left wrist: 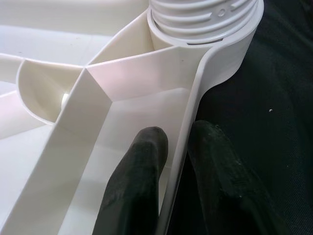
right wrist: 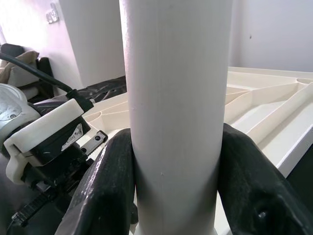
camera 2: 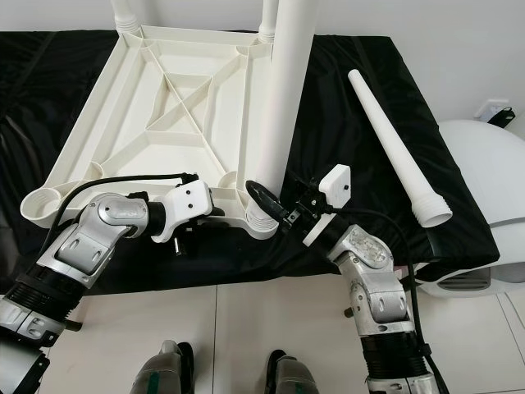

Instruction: Building children table

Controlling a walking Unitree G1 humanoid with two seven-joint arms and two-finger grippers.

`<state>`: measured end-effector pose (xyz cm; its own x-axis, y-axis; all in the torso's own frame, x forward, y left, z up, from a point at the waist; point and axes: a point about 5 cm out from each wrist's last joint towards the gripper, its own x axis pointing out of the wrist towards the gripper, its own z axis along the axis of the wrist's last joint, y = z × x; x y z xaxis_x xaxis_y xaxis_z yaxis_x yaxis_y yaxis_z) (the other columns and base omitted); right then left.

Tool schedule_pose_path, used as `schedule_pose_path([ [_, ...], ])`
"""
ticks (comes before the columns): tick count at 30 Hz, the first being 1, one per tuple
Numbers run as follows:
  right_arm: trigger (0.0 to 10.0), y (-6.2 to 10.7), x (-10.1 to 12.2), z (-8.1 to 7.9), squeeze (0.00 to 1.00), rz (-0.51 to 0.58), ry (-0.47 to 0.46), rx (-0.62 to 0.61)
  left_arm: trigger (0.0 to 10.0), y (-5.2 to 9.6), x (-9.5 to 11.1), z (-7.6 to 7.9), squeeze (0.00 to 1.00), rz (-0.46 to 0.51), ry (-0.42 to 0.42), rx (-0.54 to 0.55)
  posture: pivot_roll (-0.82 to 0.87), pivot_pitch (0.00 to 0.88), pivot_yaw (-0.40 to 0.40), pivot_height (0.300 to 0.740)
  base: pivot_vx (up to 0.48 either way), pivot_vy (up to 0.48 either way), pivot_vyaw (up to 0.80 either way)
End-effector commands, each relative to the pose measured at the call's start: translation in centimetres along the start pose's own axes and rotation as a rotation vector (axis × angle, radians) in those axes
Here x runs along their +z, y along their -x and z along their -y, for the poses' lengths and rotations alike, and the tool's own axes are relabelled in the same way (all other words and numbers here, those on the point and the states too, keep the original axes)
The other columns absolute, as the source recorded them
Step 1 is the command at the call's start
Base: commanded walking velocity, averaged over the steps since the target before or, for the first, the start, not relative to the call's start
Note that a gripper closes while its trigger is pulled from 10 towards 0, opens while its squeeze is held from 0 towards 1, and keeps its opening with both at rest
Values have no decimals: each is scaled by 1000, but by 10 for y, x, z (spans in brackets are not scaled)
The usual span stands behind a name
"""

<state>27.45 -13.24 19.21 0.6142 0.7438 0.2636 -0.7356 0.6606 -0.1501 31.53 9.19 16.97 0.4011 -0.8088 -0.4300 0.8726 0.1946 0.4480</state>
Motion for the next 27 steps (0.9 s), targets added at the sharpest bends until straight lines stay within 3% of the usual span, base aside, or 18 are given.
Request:
schedule_pose_path([
  [1, 10000, -1, -16, -15, 0, -69, -51, 44, 10000, -3, 10, 0, 0, 30, -38, -10, 78, 193, 15, 740, 0, 0, 0],
  [27, 10000, -4, -15, -28, 0, -33, -27, -59, 10000, -2, 10, -3, 0, 22, -32, 0, 81, 195, 10, 740, 0, 0, 0],
])
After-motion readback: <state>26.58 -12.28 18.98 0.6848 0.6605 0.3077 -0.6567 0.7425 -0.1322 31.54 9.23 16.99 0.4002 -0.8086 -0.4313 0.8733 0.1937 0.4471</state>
